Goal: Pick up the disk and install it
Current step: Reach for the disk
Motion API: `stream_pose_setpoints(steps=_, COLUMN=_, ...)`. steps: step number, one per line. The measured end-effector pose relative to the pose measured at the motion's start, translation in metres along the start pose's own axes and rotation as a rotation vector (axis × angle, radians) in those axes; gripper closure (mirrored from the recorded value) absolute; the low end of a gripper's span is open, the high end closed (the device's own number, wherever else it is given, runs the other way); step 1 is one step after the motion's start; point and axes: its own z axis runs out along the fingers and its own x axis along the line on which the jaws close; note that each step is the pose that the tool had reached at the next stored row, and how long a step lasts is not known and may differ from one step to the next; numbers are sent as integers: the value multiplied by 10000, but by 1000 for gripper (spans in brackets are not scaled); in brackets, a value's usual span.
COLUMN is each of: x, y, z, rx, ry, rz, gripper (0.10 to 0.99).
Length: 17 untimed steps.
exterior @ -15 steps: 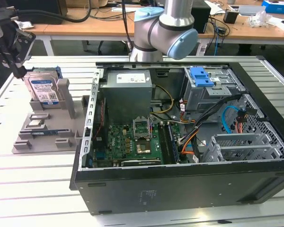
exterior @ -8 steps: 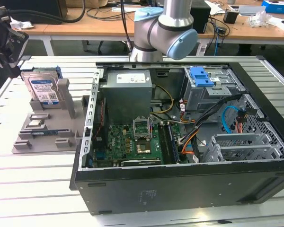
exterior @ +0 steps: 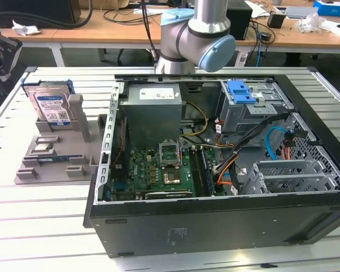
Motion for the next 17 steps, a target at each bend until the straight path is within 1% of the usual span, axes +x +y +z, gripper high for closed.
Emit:
stream_pose_setpoints(steps=4, x=61, y=-5, z=0, rx=1, ry=1, rz=-1, gripper=984)
stream_pose_setpoints(steps=7, x=128, y=-10, z=0, rx=1, ry=1, rz=0, gripper=984)
stream_pose_setpoints(steps=8, x=163, y=-12, z=0, rx=1, ry=1, rz=0, gripper=984)
stream_pose_setpoints(steps=12, x=226, y=-17, z=0, rx=1, ry=1, rz=1, gripper=984)
stream_pose_setpoints(steps=13, x=259, y=-20, z=0, rx=1, ry=1, rz=0, gripper=984)
stream_pose_setpoints(steps=17, x=327, y=-25, z=0, rx=1, ry=1, rz=0, gripper=984)
